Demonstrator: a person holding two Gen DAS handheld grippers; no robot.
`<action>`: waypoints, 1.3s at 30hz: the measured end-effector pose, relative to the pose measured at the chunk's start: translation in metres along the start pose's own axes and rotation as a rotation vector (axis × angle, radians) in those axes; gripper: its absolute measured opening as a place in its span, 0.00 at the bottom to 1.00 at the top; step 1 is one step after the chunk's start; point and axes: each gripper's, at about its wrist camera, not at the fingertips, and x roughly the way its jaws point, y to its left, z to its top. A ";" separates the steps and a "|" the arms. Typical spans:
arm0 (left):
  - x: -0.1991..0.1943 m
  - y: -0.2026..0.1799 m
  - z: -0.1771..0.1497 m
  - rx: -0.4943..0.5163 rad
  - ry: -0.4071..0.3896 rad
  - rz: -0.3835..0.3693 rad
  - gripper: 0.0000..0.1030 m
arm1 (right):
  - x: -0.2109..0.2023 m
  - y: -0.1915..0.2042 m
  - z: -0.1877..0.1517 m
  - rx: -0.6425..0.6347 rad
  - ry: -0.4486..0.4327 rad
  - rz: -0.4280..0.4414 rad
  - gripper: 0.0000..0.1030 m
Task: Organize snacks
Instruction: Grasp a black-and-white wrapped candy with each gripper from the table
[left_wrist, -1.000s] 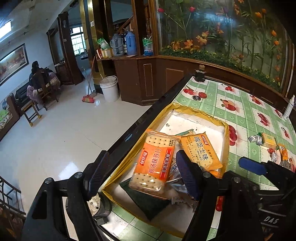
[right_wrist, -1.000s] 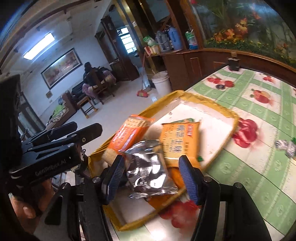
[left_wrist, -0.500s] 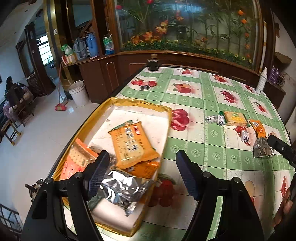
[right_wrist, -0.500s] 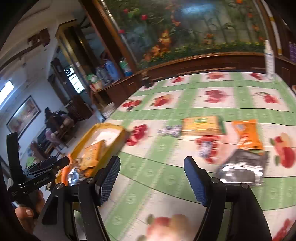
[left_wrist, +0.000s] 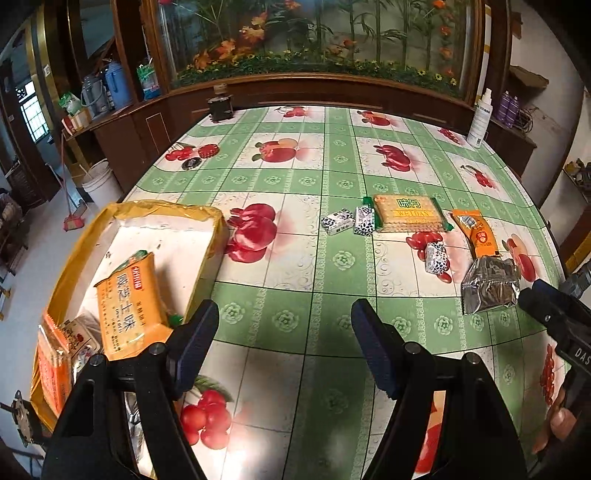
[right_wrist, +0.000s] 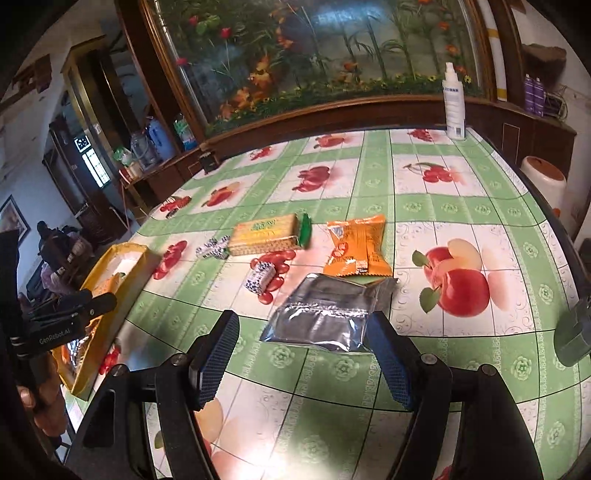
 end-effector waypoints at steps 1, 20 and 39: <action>0.004 -0.003 0.003 0.006 0.004 -0.005 0.72 | 0.004 0.000 0.000 -0.005 0.012 -0.005 0.72; 0.096 -0.028 0.060 0.036 0.064 0.016 0.72 | 0.041 0.021 0.024 -0.094 0.041 0.074 0.76; 0.119 -0.028 0.061 0.130 0.041 -0.147 0.16 | 0.120 0.057 0.034 -0.169 0.142 -0.054 0.22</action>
